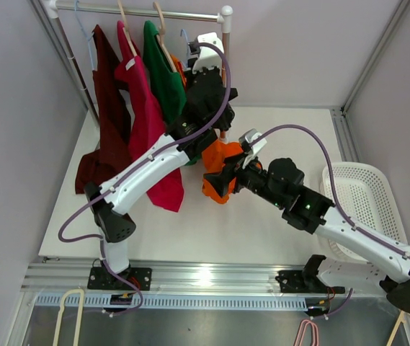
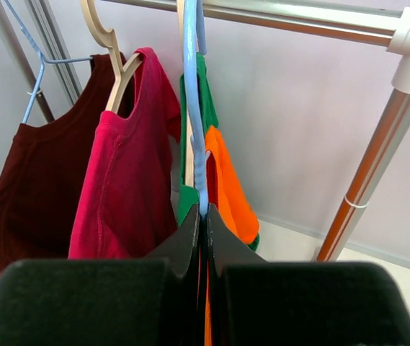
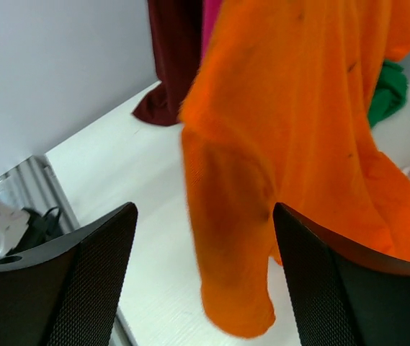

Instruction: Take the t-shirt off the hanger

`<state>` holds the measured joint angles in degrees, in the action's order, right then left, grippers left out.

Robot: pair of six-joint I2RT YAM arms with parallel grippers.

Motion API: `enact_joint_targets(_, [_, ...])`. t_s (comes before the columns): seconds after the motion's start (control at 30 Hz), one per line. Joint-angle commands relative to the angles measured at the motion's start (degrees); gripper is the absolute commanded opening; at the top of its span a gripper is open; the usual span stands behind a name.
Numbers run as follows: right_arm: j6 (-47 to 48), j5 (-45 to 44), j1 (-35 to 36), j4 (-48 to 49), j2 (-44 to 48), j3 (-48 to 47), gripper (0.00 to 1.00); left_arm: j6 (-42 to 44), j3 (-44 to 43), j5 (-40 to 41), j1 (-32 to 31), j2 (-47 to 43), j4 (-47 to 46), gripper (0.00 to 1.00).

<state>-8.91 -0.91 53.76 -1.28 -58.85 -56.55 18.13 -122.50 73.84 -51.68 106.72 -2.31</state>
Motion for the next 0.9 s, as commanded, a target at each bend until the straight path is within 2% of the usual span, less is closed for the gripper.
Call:
enact_joint_targets(0.0, [1.1, -7.9, 0.4, 7.3, -2.2, 0.0, 0.79, 1.2, -2.7, 0.5, -1.0, -2.1, -2.4, 0.01])
enact_joint_targets(0.07, [1.5, -10.1, 0.3, 8.4, -2.6, 0.3, 0.65, 0.8, -2.5, 0.3, -1.0, -2.2, -1.8, 0.01])
enact_joint_targets(0.1, [1.8, -11.1, 0.4, 8.4, -2.8, 0.3, 0.51, 0.3, -2.4, 0.2, -1.0, -2.3, -1.3, 0.01])
enact_joint_targets(0.13, [1.6, -13.0, 0.4, 8.2, -2.6, 0.3, 0.22, -1.8, -2.3, -0.4, -1.0, -2.5, 1.1, 0.01])
enact_joint_targets(0.2, [1.7, -12.7, 0.4, 6.6, -2.2, 0.3, 0.01, -4.1, -1.9, -1.8, -0.9, -3.0, 3.7, 0.01])
enact_joint_targets(0.33, [0.6, -13.7, 2.8, 3.0, 1.8, 2.1, 0.00, -3.7, -5.3, -4.3, 0.8, -1.0, 4.1, 0.01])
enact_joint_targets(0.5, [-1.9, -19.6, 8.8, -5.1, 10.5, 3.9, 0.00, -1.7, -12.8, -6.3, 3.5, 4.1, 6.0, 0.01])
enact_joint_targets(0.67, [-4.2, -25.6, 19.2, -13.0, 14.1, 3.9, 0.00, 1.1, -14.9, -7.7, 4.9, 5.3, 3.8, 0.01])
enact_joint_targets(0.87, [-9.2, -40.9, 34.2, -14.6, 14.0, 8.6, 0.00, 2.4, -15.9, -8.0, 5.9, 6.3, 2.7, 0.01])
